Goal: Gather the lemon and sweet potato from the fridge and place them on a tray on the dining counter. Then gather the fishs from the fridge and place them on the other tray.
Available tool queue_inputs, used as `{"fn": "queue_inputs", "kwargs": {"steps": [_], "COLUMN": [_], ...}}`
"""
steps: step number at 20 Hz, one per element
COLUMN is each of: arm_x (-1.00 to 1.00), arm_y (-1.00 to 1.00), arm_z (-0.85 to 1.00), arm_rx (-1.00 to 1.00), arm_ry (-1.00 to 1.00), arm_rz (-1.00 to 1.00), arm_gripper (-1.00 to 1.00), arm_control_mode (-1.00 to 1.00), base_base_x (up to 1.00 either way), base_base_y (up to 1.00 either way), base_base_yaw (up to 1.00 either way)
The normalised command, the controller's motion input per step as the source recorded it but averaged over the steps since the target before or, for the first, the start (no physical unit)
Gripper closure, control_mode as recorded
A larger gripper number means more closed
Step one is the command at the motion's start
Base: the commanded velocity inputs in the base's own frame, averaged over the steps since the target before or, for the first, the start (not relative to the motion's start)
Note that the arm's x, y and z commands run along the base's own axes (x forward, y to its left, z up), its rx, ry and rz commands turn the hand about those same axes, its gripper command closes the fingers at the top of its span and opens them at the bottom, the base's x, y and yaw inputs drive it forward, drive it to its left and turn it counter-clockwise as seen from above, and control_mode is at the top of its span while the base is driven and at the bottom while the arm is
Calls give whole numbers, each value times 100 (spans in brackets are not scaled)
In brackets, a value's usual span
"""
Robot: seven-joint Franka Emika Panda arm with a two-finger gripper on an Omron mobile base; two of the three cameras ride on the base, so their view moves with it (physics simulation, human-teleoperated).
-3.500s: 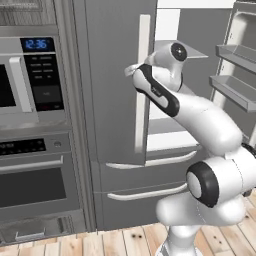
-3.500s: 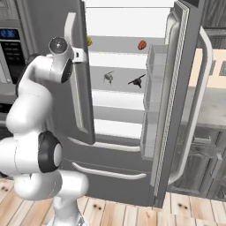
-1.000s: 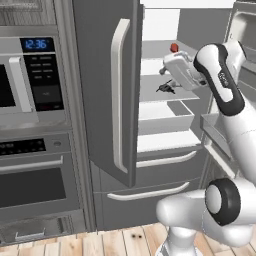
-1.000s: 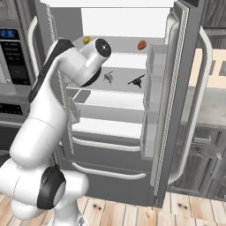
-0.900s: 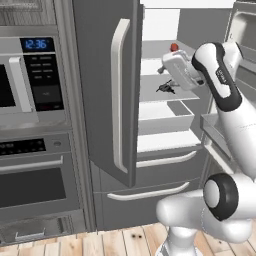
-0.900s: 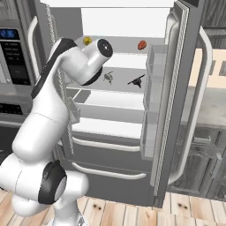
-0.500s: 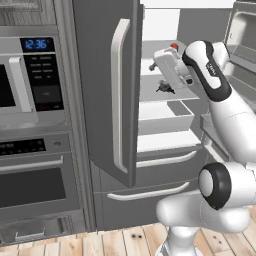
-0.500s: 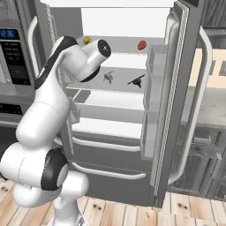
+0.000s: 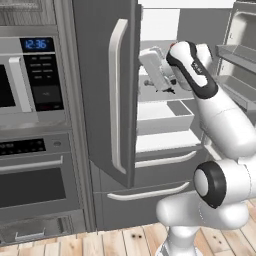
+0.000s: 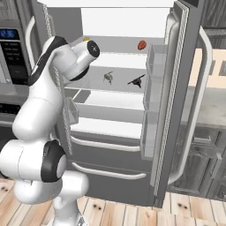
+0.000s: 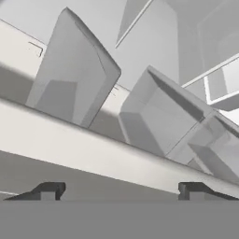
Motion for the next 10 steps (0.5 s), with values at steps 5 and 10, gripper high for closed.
{"fn": "queue_inputs", "kwargs": {"steps": [5,10], "arm_x": [0,-2], "arm_y": [67,71], "arm_z": [-4,-8], "arm_rx": [2,1], "arm_ry": [0,0], "arm_rz": [0,0], "arm_gripper": [-100,-100], "arm_control_mode": [-100,-100], "base_base_x": [0,0], "base_base_y": [0,0], "base_base_yaw": [0,0]}}
